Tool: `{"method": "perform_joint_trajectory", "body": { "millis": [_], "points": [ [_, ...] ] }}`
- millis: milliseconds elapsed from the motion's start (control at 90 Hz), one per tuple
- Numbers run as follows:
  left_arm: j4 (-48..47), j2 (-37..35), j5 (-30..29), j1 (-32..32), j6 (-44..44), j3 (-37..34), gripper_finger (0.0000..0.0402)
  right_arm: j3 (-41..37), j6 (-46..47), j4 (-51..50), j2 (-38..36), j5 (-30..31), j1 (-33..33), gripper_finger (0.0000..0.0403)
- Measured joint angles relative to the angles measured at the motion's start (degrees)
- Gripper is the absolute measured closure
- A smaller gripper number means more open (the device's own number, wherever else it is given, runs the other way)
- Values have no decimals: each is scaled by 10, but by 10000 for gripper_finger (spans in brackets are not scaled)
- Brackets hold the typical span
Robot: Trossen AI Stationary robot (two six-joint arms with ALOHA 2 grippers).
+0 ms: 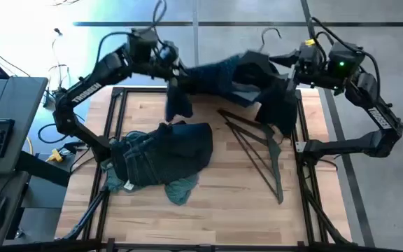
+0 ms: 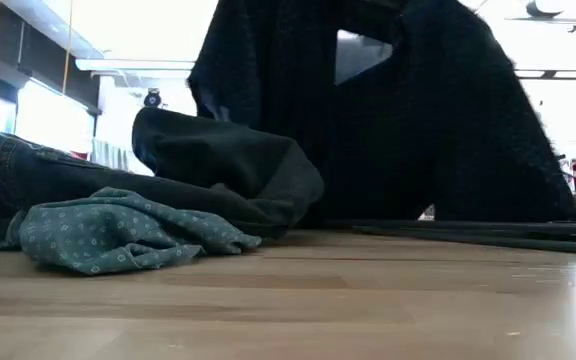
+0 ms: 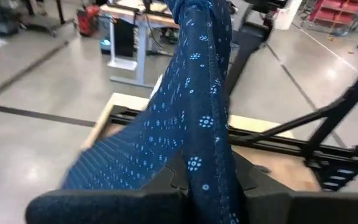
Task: Hang clothes
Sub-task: Unhang the hangered blue polo shirt from the hanger rack
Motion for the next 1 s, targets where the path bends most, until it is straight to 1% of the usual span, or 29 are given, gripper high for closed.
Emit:
{"method": "perform_joint_trajectory", "body": {
  "millis": [100,156,233,289,356,444,522,578,622,667,689,756,822,889,1000],
  "points": [
    [36,-2,-23,-47,-11,0,392,0,29,15,4,-12,7,146],
    [46,-3,-33,-67,-18,5,392,0,53,41,5,-24,11,146],
    [73,0,-40,-88,-20,36,392,5,85,98,1,-72,18,146],
    [80,2,-55,-105,-12,60,392,17,115,171,5,-108,27,148],
    [73,1,-60,-117,4,89,392,31,147,230,11,-131,42,156],
    [71,2,-60,-126,28,125,385,64,158,301,23,-139,56,191],
    [68,-1,-59,-128,60,153,368,101,158,321,42,-138,73,251],
    [66,-6,-61,-127,79,166,354,130,150,314,58,-138,82,306],
    [63,-8,-73,-123,91,174,345,151,138,305,70,-141,88,355],
    [53,-9,-88,-121,104,179,338,170,120,284,84,-142,95,383],
    [46,-8,-91,-119,113,180,336,179,115,270,91,-143,99,388],
    [13,-7,-93,-117,140,180,337,201,114,222,108,-141,106,387],
    [-20,-5,-95,-118,152,179,359,214,115,169,125,-124,110,389],
    [-40,-5,-96,-120,151,176,390,216,113,108,134,-82,113,395],
    [-82,-8,-139,-119,134,155,399,218,112,-19,138,5,119,401]
  ]
}}
